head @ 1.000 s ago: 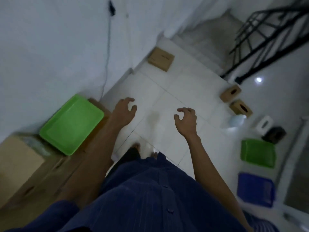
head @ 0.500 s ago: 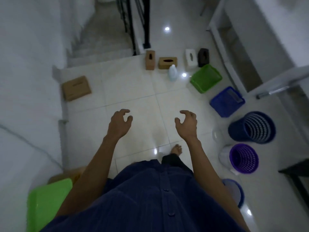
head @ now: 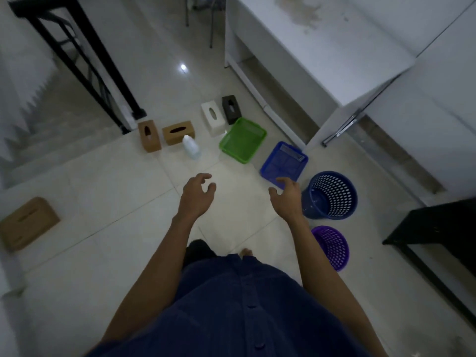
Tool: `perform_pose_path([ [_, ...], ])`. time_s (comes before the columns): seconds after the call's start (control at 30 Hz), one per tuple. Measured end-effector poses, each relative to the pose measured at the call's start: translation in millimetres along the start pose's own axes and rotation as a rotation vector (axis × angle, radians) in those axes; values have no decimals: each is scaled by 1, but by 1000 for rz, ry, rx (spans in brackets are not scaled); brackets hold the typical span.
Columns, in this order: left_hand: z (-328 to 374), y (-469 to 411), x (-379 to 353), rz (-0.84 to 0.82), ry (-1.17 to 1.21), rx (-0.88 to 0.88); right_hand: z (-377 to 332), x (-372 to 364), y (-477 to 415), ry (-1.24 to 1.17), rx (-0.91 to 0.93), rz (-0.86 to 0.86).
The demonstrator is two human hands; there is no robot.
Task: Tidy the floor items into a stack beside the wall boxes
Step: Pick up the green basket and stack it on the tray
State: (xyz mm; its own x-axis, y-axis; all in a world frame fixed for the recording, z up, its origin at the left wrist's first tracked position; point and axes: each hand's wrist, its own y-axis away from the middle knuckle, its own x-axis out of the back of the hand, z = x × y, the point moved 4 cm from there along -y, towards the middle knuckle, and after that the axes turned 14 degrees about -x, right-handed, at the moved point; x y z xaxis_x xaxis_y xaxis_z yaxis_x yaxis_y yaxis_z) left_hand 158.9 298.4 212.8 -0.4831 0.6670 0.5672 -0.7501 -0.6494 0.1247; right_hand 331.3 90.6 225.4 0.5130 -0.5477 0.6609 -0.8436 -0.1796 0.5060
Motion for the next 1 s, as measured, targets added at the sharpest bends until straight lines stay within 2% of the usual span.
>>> perform_pose_path([
  [0.13,22,-54,-34,-60,-9,-5,-9,23,-52,-26,-17,1],
  [0.3,18,-135,-46,-69,-2,51,-39,26,-126,-38,-55,-25],
  [0.63,-21,-365,-49,-149,-14,116,-145,-30,-310,-32,-230,-76],
  [0.8,-114,-505,-113,-223,-83,116,-155,-127,-452,-57,-304,-100],
  [1.0,-310,-634,-259,-259,-151,132,-61,-307,-650,-64,-418,-198],
])
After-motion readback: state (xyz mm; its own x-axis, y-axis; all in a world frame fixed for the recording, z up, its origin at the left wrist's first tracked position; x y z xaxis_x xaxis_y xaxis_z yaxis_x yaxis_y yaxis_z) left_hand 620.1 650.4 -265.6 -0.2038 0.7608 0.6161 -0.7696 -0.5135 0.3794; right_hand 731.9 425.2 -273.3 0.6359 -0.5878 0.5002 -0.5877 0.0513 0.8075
